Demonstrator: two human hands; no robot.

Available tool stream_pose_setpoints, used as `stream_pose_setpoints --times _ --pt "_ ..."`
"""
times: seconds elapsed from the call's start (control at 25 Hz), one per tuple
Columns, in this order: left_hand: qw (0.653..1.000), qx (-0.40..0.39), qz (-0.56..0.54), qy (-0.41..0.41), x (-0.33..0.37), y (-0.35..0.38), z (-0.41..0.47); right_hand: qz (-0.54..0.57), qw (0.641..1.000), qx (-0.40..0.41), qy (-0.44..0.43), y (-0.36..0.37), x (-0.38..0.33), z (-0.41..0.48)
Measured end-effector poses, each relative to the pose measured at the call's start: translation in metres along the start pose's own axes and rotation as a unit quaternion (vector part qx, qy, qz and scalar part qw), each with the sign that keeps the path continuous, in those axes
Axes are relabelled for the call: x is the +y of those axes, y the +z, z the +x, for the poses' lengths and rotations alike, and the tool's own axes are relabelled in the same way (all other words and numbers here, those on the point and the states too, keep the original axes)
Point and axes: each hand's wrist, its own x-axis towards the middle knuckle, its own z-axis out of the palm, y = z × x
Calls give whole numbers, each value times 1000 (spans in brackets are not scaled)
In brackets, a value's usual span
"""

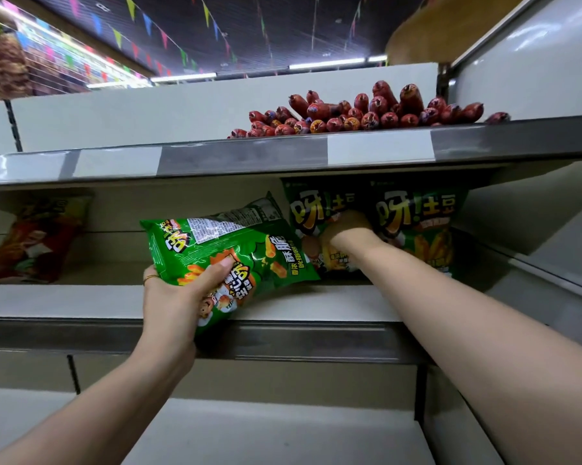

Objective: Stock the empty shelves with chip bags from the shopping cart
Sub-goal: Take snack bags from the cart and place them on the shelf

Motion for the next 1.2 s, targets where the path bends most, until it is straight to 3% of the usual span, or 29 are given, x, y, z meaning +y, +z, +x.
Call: stream_pose_setpoints --times 0.12,0.2,0.28,0.36,0.44,0.56,0.72,0.8,0.92,1.08,1.2 --pt "999 -31 9 -14 4 -4 2 -55 994 82 -55 -15 -14 -37" --pt "996 -75 34 -30 8 -8 5 -6 982 134 -133 -19 -17 -56" --pt "989 -123 54 -55 16 -8 6 69 973 72 -210 -20 -18 -71" --pt "978 -173 71 -88 24 -10 9 3 971 -42 -237 -21 -13 -77" --pt "968 -208 81 -113 33 -11 17 -59 965 -77 -242 -33 -9 -79" --pt "968 -177 38 -175 40 -2 19 -151 943 -50 -291 -42 -4 -85" --pt "960 -122 2 -252 50 19 15 -305 872 47 -380 -18 -5 -89" --pt "957 -112 -63 -262 58 21 22 -240 905 58 -345 -16 1 -81" --pt "955 -148 -103 -234 55 19 24 -17 954 55 -295 -16 14 -75" --pt "971 -202 -86 -96 13 13 9 95 958 16 -270 -14 29 -78" --pt "960 -278 30 -17 -10 11 2 259 936 -44 -234 -5 39 -84"
